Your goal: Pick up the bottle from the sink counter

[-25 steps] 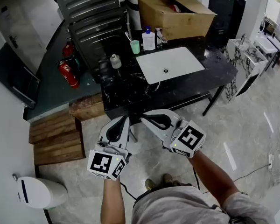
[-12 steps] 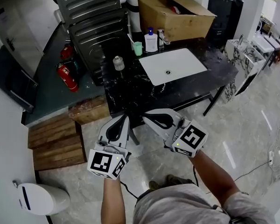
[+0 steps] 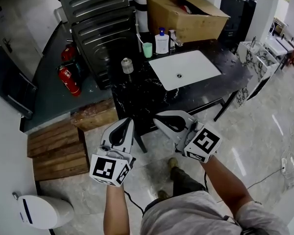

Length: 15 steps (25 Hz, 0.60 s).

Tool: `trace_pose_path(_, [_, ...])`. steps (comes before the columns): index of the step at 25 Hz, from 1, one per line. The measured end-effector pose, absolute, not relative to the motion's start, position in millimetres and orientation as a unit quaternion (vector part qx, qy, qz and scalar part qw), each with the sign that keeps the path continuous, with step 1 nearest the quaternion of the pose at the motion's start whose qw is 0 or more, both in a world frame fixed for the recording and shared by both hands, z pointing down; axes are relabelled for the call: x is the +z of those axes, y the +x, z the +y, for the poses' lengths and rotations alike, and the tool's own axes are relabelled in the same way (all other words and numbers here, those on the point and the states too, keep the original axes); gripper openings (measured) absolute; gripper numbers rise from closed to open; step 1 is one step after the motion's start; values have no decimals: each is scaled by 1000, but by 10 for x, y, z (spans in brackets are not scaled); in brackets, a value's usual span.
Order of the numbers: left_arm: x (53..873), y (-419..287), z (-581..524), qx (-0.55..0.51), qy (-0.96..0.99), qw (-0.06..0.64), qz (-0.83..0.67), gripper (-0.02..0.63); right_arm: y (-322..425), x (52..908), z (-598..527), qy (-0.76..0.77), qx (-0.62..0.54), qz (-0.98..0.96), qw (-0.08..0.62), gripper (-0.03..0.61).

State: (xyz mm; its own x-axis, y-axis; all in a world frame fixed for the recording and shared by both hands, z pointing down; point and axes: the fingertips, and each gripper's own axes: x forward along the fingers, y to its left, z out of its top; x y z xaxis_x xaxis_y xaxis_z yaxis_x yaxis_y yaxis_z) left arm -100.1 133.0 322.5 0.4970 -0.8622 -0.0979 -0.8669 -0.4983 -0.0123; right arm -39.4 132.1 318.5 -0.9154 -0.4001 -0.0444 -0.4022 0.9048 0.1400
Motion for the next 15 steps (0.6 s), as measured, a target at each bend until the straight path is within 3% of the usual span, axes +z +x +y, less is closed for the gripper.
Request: trace_pose_path(15, [3350,-1376,-113,5,-843,24,537,2,-611,3284,-278,-184,73,980,7,0])
